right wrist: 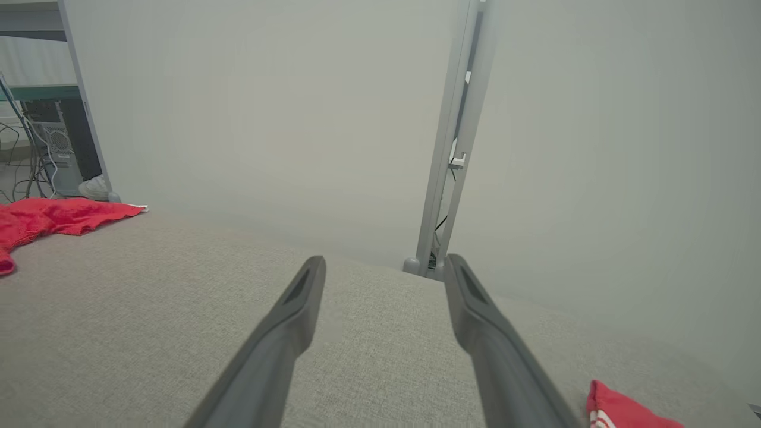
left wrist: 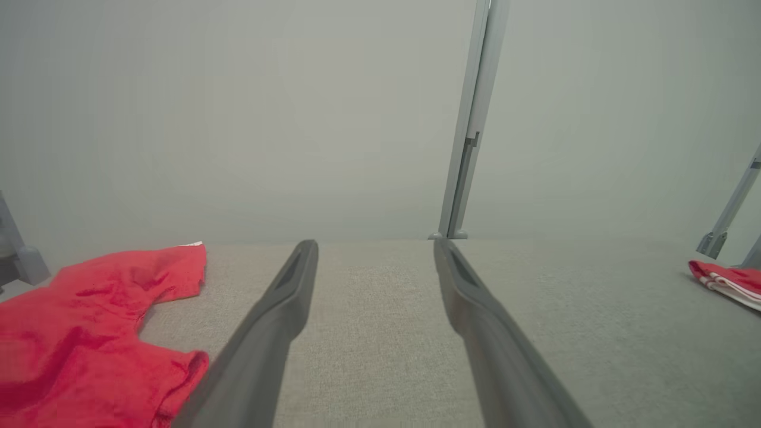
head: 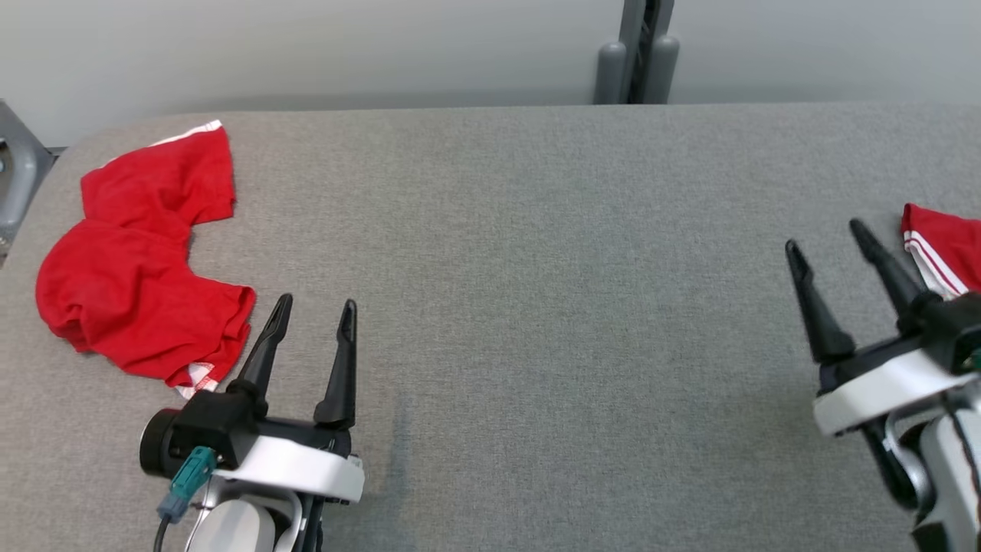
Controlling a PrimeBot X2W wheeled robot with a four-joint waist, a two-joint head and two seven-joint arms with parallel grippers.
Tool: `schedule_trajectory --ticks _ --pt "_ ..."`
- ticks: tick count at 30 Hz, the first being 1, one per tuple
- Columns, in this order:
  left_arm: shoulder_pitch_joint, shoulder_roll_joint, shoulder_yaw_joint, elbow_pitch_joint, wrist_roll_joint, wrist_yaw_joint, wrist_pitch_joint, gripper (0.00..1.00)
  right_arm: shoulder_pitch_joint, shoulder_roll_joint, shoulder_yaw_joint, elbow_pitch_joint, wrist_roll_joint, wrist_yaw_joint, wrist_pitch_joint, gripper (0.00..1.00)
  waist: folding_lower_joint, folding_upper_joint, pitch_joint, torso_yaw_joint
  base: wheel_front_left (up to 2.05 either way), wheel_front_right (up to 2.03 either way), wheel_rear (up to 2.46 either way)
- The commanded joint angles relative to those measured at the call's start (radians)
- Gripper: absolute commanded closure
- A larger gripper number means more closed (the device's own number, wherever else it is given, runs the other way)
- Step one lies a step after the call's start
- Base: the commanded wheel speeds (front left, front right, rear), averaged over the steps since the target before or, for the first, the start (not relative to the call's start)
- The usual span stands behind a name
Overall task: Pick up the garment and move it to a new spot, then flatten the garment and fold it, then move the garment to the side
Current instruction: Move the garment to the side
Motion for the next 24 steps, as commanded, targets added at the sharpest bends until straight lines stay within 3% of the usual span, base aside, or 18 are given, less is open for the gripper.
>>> schedule_trajectory --ticks 1,3,9,16,24 --pt "0.015 0.003 0.013 0.001 -0.009 0.012 0.001 0.00 0.028 0.021 -0.026 -0.011 -0.023 -0.001 -0.011 0.00 0.0000 0.0000 -0.011 0.009 0.00 0.00 0.00" --pt "0.028 0.003 0.029 0.000 -0.022 0.021 0.001 0.00 0.057 0.077 -0.065 -0.027 -0.034 -0.001 -0.013 0.00 0.0000 0.0000 -0.018 0.013 0.00 0.00 0.00" --pt "0.063 0.003 0.047 0.003 -0.049 0.045 0.001 0.00 0.125 0.164 -0.105 -0.064 -0.105 -0.001 -0.017 0.00 0.0000 0.0000 -0.031 0.014 0.00 0.00 0.00" --pt "0.070 0.002 0.031 0.004 -0.070 0.064 0.001 0.00 0.160 0.216 -0.122 -0.084 -0.150 -0.001 -0.018 0.00 0.0000 0.0000 -0.033 0.013 0.00 0.00 0.00" --pt "0.064 0.003 0.034 0.003 -0.062 0.069 0.001 0.00 0.167 0.229 -0.123 -0.089 -0.157 -0.001 -0.018 0.00 0.0000 0.0000 -0.032 0.010 0.00 0.00 0.00"
